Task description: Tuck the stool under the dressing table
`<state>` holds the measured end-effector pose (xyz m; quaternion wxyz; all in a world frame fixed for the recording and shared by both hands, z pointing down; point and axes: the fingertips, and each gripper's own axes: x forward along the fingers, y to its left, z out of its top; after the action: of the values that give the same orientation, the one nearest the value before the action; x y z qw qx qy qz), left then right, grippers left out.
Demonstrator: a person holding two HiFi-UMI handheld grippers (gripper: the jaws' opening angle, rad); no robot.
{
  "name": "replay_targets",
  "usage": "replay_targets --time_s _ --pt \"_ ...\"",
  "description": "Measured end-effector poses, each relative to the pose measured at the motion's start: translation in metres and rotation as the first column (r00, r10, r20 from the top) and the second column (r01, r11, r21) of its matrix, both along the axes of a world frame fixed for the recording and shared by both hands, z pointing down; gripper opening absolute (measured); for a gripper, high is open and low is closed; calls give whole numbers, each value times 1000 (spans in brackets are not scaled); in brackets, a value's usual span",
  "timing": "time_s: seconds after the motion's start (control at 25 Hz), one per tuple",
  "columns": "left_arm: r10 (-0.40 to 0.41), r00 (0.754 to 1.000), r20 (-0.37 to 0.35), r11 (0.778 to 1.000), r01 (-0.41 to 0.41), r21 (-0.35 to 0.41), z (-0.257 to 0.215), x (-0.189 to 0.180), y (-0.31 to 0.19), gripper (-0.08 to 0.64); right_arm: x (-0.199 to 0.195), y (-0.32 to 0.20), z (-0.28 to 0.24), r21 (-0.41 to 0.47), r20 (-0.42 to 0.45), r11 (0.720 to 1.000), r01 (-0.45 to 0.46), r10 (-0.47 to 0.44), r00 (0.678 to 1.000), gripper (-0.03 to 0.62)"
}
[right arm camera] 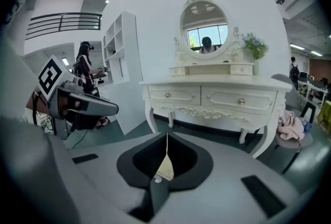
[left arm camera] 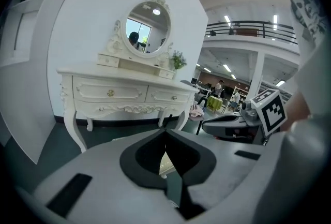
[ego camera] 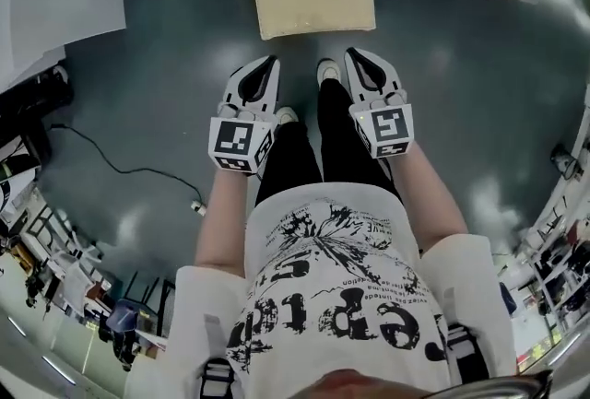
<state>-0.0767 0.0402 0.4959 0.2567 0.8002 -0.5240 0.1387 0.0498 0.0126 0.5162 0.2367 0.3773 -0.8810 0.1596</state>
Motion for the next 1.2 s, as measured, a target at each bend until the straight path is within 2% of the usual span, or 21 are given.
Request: replay_targets --time_s 0.32,0.64,0.8,1.04,1.2 --pt "-36 998 58 993 42 -111 152 4 -12 20 5 -14 157 -140 -66 990 20 -29 997 18" --pt "-106 994 28 981 109 -162 270 3 -23 20 22 -16 283 -212 -146 977 -3 -29 989 18" --pt "-83 996 30 976 87 -202 312 10 -21 20 33 -22 321 -240 -174 970 -35 -7 985 18" --pt "-38 994 99 976 58 -211 346 7 -30 20 45 -36 345 -285 -195 954 -91 36 980 18" --pt "-61 995 77 973 77 -219 352 8 -32 20 44 -37 345 -273 -193 959 -75 22 981 18"
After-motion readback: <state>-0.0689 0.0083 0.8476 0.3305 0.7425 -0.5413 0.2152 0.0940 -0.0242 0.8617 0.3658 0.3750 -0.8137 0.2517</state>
